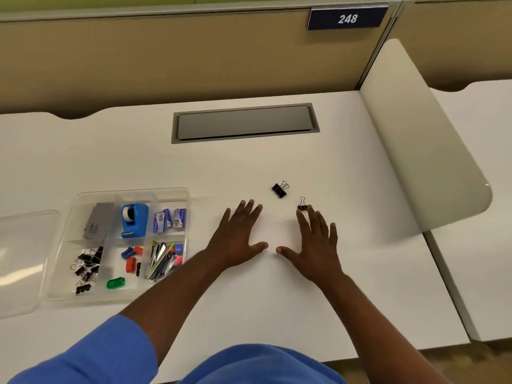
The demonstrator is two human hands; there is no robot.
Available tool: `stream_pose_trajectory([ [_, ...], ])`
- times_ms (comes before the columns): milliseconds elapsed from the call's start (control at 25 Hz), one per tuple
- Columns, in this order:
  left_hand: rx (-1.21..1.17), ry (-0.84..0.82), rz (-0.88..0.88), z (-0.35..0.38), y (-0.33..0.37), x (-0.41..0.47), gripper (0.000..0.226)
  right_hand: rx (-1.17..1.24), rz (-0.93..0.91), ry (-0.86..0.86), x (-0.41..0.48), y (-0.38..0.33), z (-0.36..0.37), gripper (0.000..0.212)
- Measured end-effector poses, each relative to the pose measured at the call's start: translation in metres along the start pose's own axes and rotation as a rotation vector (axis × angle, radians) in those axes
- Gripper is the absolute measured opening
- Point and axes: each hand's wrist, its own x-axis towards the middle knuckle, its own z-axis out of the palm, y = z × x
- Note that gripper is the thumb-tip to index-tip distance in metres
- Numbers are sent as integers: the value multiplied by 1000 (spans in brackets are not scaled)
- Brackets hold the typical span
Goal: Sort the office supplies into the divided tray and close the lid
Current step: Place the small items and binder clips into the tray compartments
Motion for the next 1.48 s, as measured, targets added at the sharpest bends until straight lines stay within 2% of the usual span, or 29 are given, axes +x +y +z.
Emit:
stream_pose_trajectory([
  [160,-28,-15,-8,0,11,32,94,34,12,-6,15,14,6,101],
  [560,-44,0,69,-8,22,102,82,79,-7,-50,62,9,10,70],
  [680,-27,54,110,-9,24,110,75,127,-27,-43,63,6,13,59],
  [720,-5,62,120,-9,24,111,68,153,-35,-28,62,5,13,57],
  [880,1,57,114,-5,22,104,32,220,-34,-15,53,6,14,76],
  [1000,-36,62,114,-5,24,92,35,250,-13,12,46,6,13,74],
  [1160,-8,46,103,-4,30,83,23,271,7,25,44,5,9,49],
  [1240,-26,42,75,-3,35,76,21,295,6,17,43,5,5,45],
  [1400,-193,3,-37,-4,39,57,9,382,5,47,33,-2,2,42],
  [1480,-262,12,-68,-4,38,48,13,430,-10,67,26,-8,2,39],
])
